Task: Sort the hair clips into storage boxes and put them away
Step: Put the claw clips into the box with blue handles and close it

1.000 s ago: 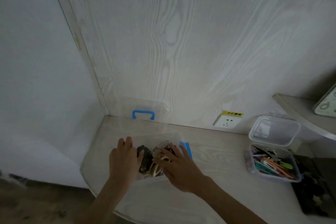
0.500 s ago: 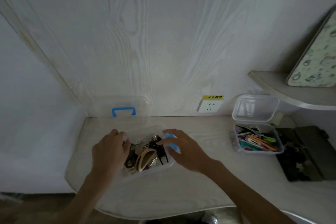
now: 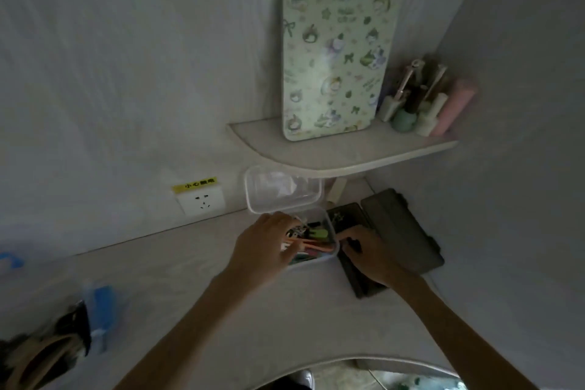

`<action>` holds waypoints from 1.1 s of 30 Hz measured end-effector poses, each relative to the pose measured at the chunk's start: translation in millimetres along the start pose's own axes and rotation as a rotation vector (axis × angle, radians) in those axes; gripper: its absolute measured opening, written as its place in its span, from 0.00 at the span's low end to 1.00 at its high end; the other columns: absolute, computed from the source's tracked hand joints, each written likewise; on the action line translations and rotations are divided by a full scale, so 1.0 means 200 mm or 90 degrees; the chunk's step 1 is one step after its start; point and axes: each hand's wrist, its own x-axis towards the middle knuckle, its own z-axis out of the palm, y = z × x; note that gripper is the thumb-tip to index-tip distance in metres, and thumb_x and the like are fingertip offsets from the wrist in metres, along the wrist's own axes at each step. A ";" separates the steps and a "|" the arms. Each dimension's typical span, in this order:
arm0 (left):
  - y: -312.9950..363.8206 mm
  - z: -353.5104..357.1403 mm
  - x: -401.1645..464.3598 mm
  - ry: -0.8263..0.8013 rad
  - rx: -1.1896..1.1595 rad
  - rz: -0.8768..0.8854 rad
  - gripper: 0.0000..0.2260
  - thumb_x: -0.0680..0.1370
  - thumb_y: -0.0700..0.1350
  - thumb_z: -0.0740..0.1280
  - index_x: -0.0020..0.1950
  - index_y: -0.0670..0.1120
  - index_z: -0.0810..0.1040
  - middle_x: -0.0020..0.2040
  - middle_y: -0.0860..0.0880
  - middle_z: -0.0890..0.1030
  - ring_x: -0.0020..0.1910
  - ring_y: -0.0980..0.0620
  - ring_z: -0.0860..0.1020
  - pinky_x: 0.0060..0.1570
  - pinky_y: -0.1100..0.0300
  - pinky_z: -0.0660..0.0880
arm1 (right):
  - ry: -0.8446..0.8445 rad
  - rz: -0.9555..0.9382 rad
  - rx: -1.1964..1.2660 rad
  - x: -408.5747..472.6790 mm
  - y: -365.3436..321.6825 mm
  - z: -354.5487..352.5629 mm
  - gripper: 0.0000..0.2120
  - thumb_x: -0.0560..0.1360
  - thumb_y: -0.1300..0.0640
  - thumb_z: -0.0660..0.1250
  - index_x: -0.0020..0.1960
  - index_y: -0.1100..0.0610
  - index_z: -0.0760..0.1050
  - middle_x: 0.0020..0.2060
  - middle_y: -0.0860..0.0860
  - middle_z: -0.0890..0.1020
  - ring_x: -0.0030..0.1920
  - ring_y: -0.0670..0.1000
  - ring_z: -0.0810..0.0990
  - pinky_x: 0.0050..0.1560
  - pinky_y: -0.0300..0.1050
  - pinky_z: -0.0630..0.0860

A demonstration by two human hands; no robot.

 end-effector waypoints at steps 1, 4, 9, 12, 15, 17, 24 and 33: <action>0.03 0.08 0.07 -0.033 0.022 0.036 0.25 0.76 0.58 0.63 0.71 0.52 0.65 0.70 0.52 0.69 0.69 0.50 0.67 0.62 0.56 0.68 | 0.006 0.005 -0.005 0.02 0.05 -0.03 0.12 0.77 0.61 0.62 0.59 0.57 0.75 0.58 0.56 0.76 0.60 0.54 0.75 0.63 0.46 0.71; 0.04 0.30 0.22 -0.127 0.141 0.126 0.41 0.67 0.69 0.58 0.75 0.49 0.56 0.75 0.46 0.61 0.74 0.43 0.60 0.69 0.44 0.61 | -0.008 0.006 -0.017 0.10 0.11 -0.08 0.20 0.77 0.57 0.61 0.69 0.55 0.66 0.69 0.55 0.67 0.68 0.55 0.67 0.68 0.51 0.67; -0.02 0.45 0.30 -0.153 0.244 0.155 0.42 0.62 0.71 0.63 0.71 0.53 0.64 0.67 0.49 0.74 0.65 0.44 0.74 0.59 0.43 0.74 | -0.047 0.020 -0.174 0.25 0.14 -0.08 0.27 0.79 0.42 0.53 0.75 0.46 0.51 0.77 0.49 0.49 0.76 0.55 0.46 0.74 0.55 0.48; -0.02 0.43 0.33 -0.098 0.226 0.192 0.39 0.57 0.69 0.68 0.64 0.55 0.68 0.57 0.52 0.78 0.54 0.46 0.78 0.50 0.49 0.76 | -0.112 0.030 -0.209 0.27 0.15 -0.09 0.31 0.76 0.36 0.53 0.75 0.43 0.47 0.77 0.48 0.45 0.76 0.55 0.41 0.74 0.58 0.44; -0.02 0.37 0.33 -0.081 0.235 0.182 0.39 0.52 0.68 0.70 0.59 0.54 0.70 0.52 0.50 0.77 0.46 0.48 0.77 0.41 0.56 0.74 | -0.133 0.004 -0.239 0.24 0.17 -0.11 0.35 0.74 0.35 0.56 0.75 0.44 0.47 0.76 0.49 0.48 0.76 0.57 0.43 0.74 0.58 0.47; -0.06 0.34 0.29 -0.091 0.242 0.161 0.40 0.49 0.68 0.71 0.57 0.54 0.70 0.50 0.51 0.77 0.44 0.49 0.77 0.40 0.58 0.75 | -0.132 -0.006 -0.249 0.19 0.18 -0.10 0.35 0.73 0.34 0.58 0.75 0.45 0.50 0.75 0.50 0.51 0.75 0.57 0.47 0.73 0.57 0.50; -0.26 0.24 0.08 -0.075 0.275 0.046 0.42 0.45 0.67 0.76 0.57 0.55 0.77 0.50 0.50 0.80 0.45 0.47 0.80 0.43 0.58 0.77 | -0.127 -0.035 -0.203 0.01 0.17 -0.03 0.35 0.73 0.36 0.62 0.74 0.45 0.53 0.74 0.52 0.53 0.74 0.58 0.50 0.74 0.55 0.52; -0.19 0.13 0.06 -0.125 0.249 -0.103 0.38 0.58 0.60 0.78 0.64 0.50 0.72 0.67 0.47 0.69 0.66 0.44 0.68 0.60 0.53 0.67 | -0.107 -0.036 -0.105 0.06 0.05 0.01 0.21 0.76 0.41 0.58 0.66 0.48 0.70 0.65 0.52 0.71 0.69 0.57 0.61 0.68 0.51 0.57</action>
